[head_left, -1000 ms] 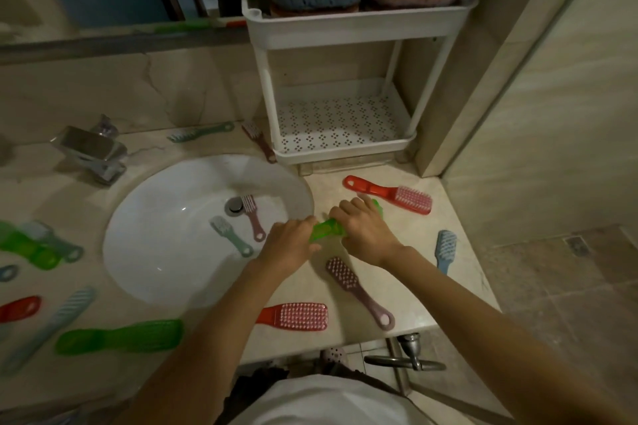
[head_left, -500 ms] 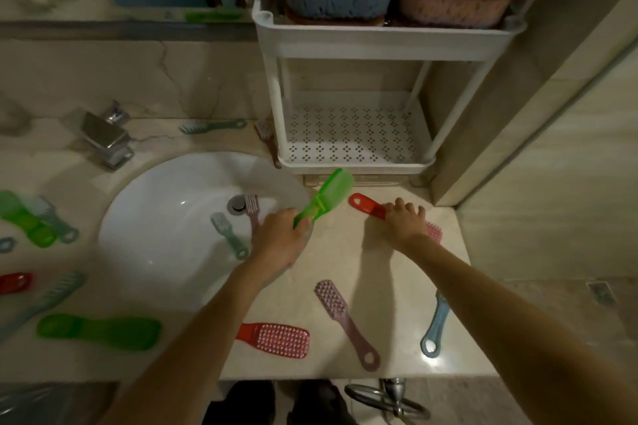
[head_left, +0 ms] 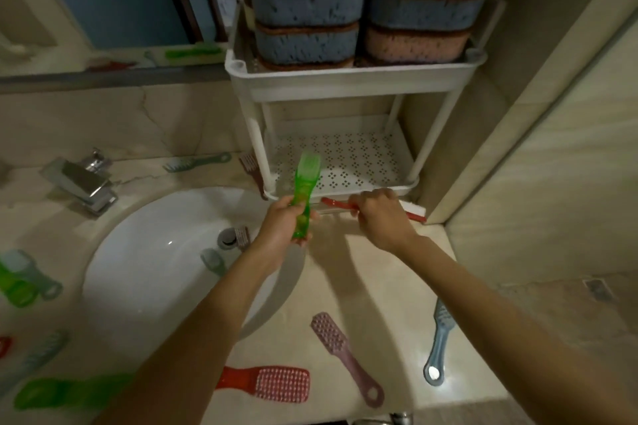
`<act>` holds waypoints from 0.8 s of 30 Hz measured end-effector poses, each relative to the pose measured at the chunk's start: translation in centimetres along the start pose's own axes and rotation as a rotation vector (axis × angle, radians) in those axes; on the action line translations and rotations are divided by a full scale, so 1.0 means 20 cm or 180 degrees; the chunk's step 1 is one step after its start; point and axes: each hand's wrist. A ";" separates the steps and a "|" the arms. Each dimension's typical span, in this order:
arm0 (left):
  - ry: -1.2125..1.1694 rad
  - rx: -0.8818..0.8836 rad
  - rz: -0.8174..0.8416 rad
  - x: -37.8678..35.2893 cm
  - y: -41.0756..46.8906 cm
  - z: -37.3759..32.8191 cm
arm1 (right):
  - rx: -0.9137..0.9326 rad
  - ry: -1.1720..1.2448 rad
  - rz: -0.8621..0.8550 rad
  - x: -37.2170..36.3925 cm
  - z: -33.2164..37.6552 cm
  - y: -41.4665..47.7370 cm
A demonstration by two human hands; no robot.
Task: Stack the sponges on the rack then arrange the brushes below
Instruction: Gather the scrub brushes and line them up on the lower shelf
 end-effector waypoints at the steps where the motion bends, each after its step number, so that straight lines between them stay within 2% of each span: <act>1: -0.0043 0.0020 0.0003 -0.01 0.03 -0.03 | 0.0122 -0.0014 -0.0150 0.02 0.01 0.02; 7: -0.0107 0.0071 -0.0105 -0.05 0.27 -0.17 | 0.0432 -0.0328 -0.0587 0.06 -0.05 0.16; 10: 0.0130 0.0061 -0.0143 -0.07 0.41 -0.19 | 0.0501 -0.0421 -0.0388 0.04 -0.08 0.21; 14: 0.0483 0.0055 -0.0368 -0.10 0.52 -0.22 | 0.0224 -0.0146 0.0007 0.02 -0.12 0.26; 24: 0.1699 0.0313 -0.0523 -0.06 0.65 -0.17 | 0.0226 0.0113 0.0378 0.00 -0.16 0.39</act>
Point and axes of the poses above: each hand's wrist, its own y-axis towards the middle knuckle, its own x-axis out of the back of the hand, z = x × y, and after that the axes turned 3 degrees about z, right-handed
